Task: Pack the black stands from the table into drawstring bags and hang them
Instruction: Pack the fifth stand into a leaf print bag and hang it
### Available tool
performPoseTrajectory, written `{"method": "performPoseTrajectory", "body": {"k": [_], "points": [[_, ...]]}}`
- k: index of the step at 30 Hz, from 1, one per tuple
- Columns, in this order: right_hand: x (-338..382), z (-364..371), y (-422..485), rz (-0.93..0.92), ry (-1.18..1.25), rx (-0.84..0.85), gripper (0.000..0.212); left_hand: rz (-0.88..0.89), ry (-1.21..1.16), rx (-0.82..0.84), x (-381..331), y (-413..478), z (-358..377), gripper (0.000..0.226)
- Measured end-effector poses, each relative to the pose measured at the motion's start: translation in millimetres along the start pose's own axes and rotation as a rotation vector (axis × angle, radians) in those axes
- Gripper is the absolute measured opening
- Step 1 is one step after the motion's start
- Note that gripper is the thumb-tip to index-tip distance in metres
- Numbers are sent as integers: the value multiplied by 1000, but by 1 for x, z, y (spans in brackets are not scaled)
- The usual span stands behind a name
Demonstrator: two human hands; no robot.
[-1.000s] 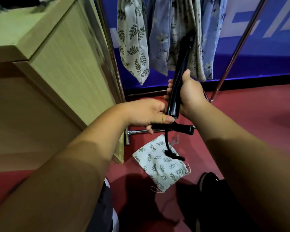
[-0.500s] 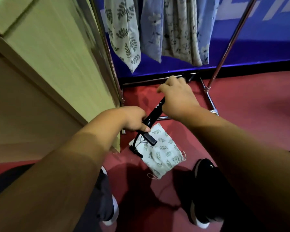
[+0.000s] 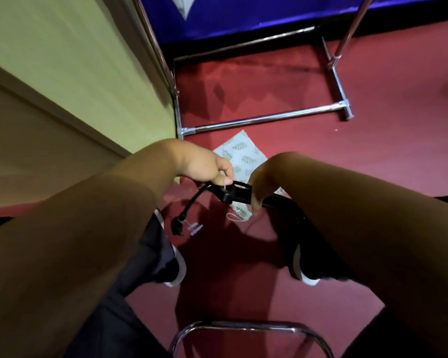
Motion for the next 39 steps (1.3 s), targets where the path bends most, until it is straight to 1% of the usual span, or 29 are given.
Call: {"method": "performPoseTrajectory", "body": {"k": [1,5,7,9,10,11,12,14,15,16,17,18,20,21,22,24,25,27,28,30,34,36,37,39], "points": [[-1,6,8,-3,50,0,33,-11,-12,6,9,5,0,15],[-15,10,21,3,215,-121,14,-38,-72,23,27,28,9,11],[-25,6,29,52,160,-179,15,-44,-124,10,32,45,14,11],[-36,-1,39,110,25,-275,13,-18,-173,-83,35,65,16,14],[-43,-4,41,148,-7,-332,9,4,-178,-171,35,76,18,18],[-53,-6,43,206,2,-378,5,24,-153,-304,32,84,19,24],[-64,-6,44,270,35,-412,3,52,-97,-491,25,87,18,28],[-89,-1,47,385,130,-445,3,92,24,-924,8,83,21,25],[-101,4,51,422,191,-454,4,93,14,-1043,1,81,27,21],[-111,9,54,448,262,-457,6,97,-25,-1068,-4,84,36,22],[-118,15,56,463,323,-451,7,77,-56,-985,-6,91,47,23],[-122,19,58,471,359,-442,7,80,-77,-839,-4,104,62,21],[-127,28,63,512,335,-427,8,93,-87,-551,0,124,92,11],[-128,31,65,547,303,-425,10,93,-75,-463,4,132,107,16],[-128,35,68,583,280,-422,12,97,-77,-419,9,141,119,21],[-130,39,73,619,269,-425,17,14,-54,-355,17,155,139,23],[-131,40,74,616,289,-427,20,-50,-2,-297,22,162,149,34],[-132,39,76,576,359,-440,20,-141,145,-163,31,168,164,64],[-132,36,76,559,389,-457,16,-148,190,-133,34,167,168,71],[-131,32,73,543,433,-504,13,-123,212,-124,37,167,171,73],[-125,24,70,518,517,-611,26,-92,236,-140,39,168,165,75],[-125,19,68,523,538,-681,27,-42,240,-160,32,167,159,64],[-125,18,67,527,547,-711,27,-18,240,-195,28,166,155,54],[-124,16,64,538,552,-746,27,-56,187,-240,23,166,149,30]]}}
Point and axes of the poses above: each hand's wrist, its own y-axis towards the middle knuckle, its own z-axis out of the palm, x = y × z, the point moved 5 cm from there along y, towards the middle knuckle, and after that the axes turned 10 degrees about -y, right-handed, at the moved point
